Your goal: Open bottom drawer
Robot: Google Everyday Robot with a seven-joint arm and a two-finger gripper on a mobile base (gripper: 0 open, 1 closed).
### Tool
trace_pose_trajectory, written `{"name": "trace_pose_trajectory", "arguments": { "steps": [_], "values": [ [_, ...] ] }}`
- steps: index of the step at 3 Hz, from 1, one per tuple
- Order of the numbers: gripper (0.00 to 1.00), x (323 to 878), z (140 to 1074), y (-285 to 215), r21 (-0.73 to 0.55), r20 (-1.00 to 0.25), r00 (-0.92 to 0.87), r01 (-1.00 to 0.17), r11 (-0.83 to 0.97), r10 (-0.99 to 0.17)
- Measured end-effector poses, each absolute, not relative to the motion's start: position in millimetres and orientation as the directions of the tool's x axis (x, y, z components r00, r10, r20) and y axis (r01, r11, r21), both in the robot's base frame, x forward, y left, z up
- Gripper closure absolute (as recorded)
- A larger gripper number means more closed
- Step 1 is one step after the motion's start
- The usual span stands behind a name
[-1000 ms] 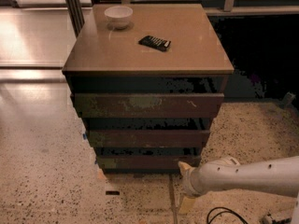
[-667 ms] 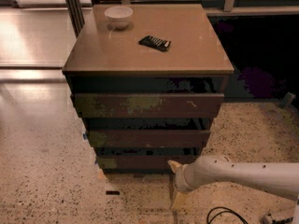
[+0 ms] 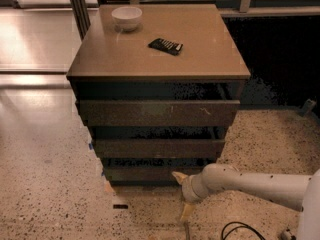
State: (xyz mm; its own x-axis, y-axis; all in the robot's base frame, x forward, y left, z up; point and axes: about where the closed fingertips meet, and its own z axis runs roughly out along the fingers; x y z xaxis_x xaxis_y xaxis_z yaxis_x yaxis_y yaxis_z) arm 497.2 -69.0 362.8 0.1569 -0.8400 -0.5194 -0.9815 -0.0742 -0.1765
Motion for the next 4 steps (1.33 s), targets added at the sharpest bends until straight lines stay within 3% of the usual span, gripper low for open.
{"name": "trace_pose_trajectory", "arguments": {
  "steps": [1,3,4],
  "values": [
    [0.00,537,320,-42,-0.243,-0.508,0.220,-0.964,-0.106,-0.833],
    [0.00,543,303,-42,-0.254,-0.517,0.226,-0.962,-0.104,-0.826],
    [0.00,588,235,-46,-0.265,-0.516,0.213,-0.961,-0.082,-0.830]
  ]
}}
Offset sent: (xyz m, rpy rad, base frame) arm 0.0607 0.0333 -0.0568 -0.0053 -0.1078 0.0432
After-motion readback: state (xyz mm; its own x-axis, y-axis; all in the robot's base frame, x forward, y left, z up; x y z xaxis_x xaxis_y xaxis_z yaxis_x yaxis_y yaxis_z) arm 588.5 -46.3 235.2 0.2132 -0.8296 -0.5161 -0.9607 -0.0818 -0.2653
